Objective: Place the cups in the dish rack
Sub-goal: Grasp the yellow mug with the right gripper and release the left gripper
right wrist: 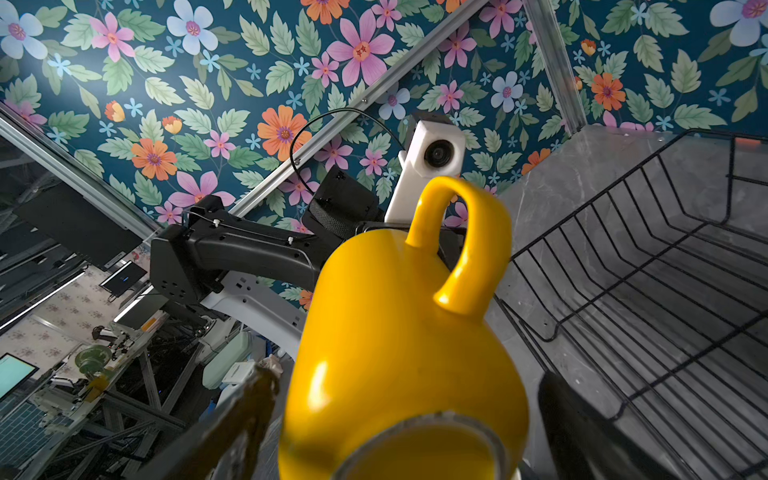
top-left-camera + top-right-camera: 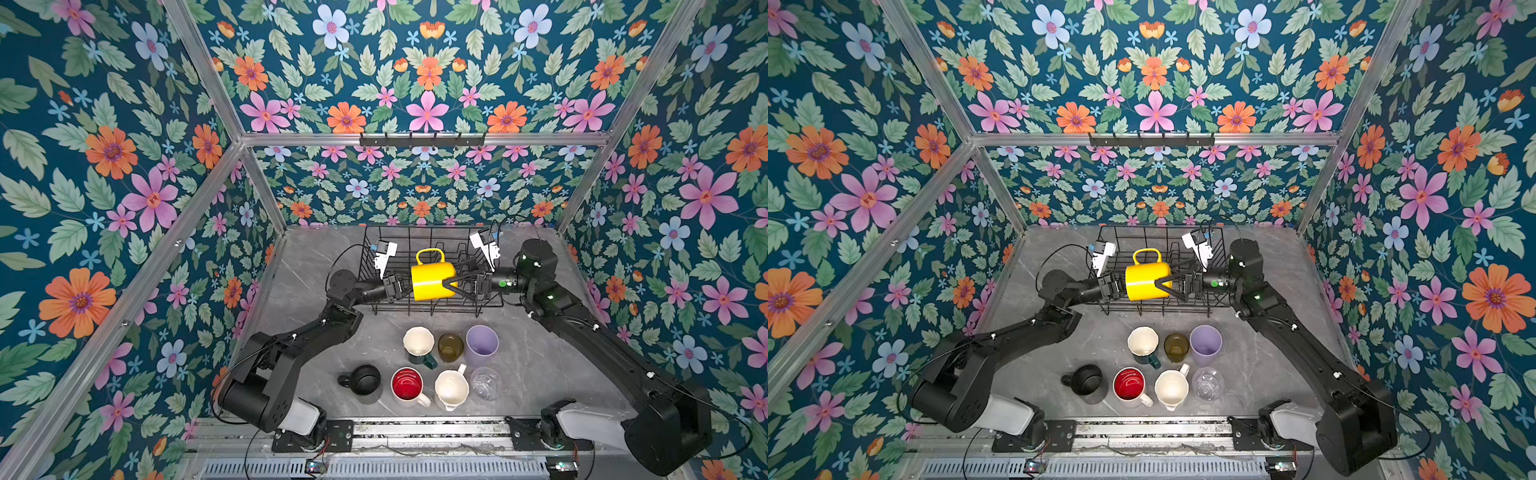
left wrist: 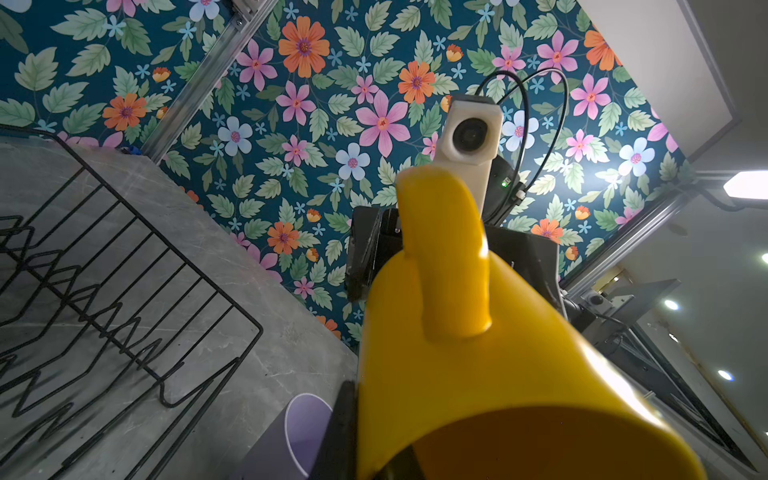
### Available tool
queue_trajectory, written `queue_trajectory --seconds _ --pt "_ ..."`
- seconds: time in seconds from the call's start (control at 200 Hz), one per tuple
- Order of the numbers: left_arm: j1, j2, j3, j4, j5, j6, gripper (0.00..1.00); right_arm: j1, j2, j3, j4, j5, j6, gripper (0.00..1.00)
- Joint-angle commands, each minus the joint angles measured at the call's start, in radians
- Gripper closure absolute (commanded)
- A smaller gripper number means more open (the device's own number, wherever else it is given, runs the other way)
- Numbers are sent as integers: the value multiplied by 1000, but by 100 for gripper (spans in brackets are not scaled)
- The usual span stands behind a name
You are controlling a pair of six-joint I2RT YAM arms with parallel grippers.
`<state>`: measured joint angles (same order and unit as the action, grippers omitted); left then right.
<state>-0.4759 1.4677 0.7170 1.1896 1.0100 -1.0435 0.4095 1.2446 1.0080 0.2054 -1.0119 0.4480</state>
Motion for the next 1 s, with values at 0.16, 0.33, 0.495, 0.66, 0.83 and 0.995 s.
queue_trajectory --seconds 0.16,0.33,0.495,0.66,0.83,0.995 --pt "0 -17 13 9 -2 31 100 45 38 33 -20 37 -33 2" --pt "0 -29 3 -8 -2 40 100 59 64 56 -32 38 -34 5" --pt "0 -45 -5 -30 -2 51 100 73 82 69 -46 39 -40 10" --pt "0 -54 -2 -53 0 62 100 78 93 76 -56 40 -41 15" --pt "0 -61 -1 -74 3 74 100 79 98 78 -70 44 -49 28" --pt "0 -64 1 -87 4 77 100 80 101 81 -87 52 -61 51"
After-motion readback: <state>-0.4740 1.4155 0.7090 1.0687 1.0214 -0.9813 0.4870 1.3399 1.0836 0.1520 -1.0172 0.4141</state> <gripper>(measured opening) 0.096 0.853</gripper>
